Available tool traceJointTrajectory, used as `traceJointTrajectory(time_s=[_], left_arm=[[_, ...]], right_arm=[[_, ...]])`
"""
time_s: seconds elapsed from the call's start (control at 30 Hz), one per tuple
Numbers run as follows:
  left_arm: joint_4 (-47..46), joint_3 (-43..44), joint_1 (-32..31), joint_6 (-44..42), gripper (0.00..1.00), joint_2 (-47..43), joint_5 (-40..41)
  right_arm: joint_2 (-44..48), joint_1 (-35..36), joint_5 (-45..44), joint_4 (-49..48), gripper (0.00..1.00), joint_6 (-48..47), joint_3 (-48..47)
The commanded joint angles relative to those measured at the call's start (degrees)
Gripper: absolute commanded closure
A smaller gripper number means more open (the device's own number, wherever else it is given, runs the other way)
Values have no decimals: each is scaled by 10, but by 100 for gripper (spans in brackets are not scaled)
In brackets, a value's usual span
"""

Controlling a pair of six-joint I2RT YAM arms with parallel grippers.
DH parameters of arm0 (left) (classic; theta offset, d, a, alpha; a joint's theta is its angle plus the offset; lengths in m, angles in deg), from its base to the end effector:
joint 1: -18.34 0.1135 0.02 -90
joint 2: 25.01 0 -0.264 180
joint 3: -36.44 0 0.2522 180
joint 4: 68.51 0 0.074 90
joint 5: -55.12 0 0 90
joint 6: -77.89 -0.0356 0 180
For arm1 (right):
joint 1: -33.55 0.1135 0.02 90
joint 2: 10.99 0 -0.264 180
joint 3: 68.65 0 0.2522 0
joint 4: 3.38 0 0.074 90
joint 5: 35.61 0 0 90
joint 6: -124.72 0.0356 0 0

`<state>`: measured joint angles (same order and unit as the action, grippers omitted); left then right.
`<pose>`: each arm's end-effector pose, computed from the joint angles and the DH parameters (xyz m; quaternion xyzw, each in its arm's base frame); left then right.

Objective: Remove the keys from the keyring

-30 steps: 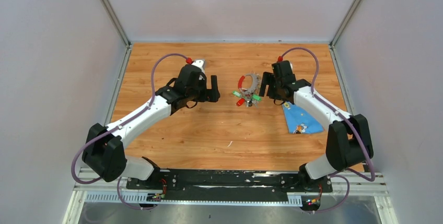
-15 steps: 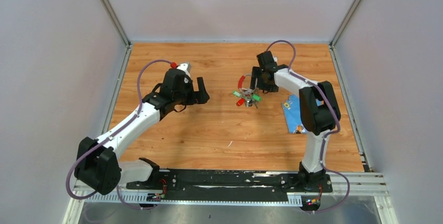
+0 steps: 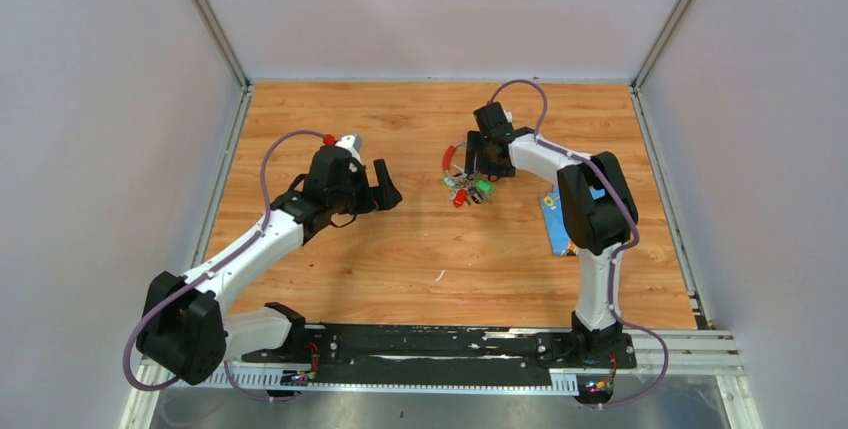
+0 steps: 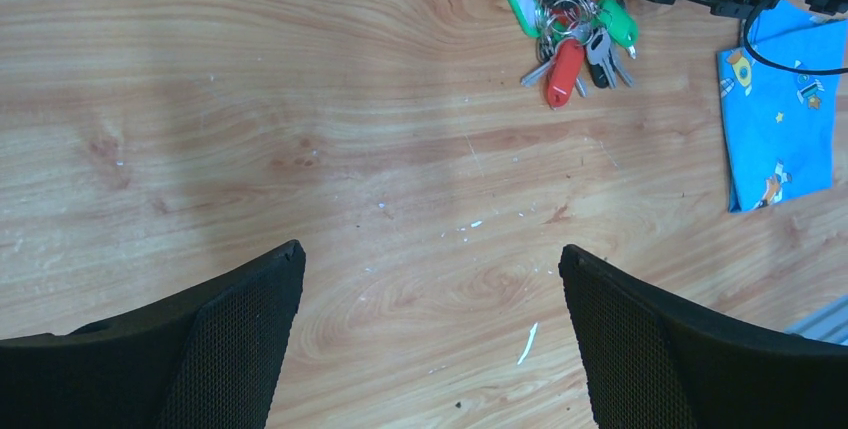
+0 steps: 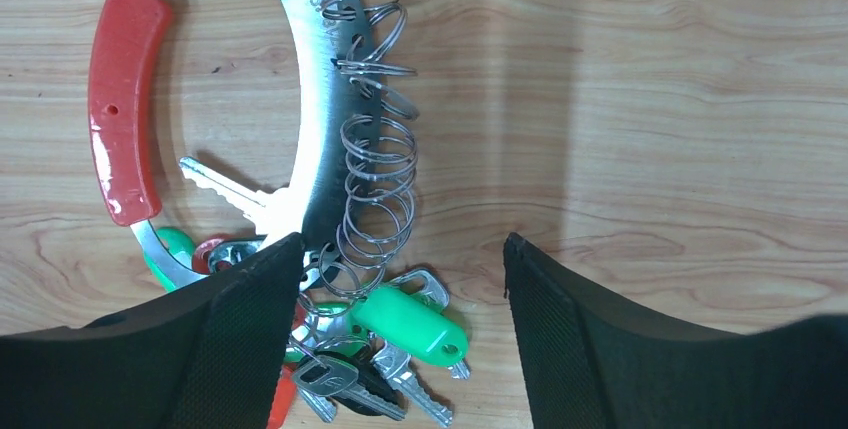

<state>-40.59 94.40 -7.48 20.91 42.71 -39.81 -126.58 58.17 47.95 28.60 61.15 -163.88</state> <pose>0.2283 -0.1139 0.2481 -0.0374 0.8962 -0.2500 0.3647 0.3992 0.1785 0.1773 0.0331 0.9446 0.0909 0.3137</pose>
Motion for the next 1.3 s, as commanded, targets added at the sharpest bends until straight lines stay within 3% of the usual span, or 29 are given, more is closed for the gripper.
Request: traceJointTrajectory(time_s=[0.0, 0.23, 0.43, 0.57, 0.63, 0.7, 1.03, 1.27], left_arm=[[-26, -10, 3, 18, 0, -13, -13], [-32, -11, 3, 21, 0, -12, -7], [-26, 0, 3, 14, 0, -6, 1], [-31, -1, 4, 22, 0, -4, 25], [-36, 0, 4, 28, 0, 0, 34], [-46, 0, 4, 34, 0, 9, 38], [-139, -32, 4, 85, 0, 94, -51], [-263, -69, 3, 169, 4, 150, -118]], right_arm=[[5, 8, -5, 2, 23, -11, 7], [-70, 6, -9, 26, 20, -19, -92], [-114, 12, -17, 42, 30, -21, -115], [-115, 36, -43, 51, 49, -30, -90], [-108, 48, -43, 56, 77, -34, -74], [-95, 51, -27, 53, 98, -36, -53], [75, 41, 244, -159, 99, 11, 156], [110, 40, 294, -218, 99, 56, 207]])
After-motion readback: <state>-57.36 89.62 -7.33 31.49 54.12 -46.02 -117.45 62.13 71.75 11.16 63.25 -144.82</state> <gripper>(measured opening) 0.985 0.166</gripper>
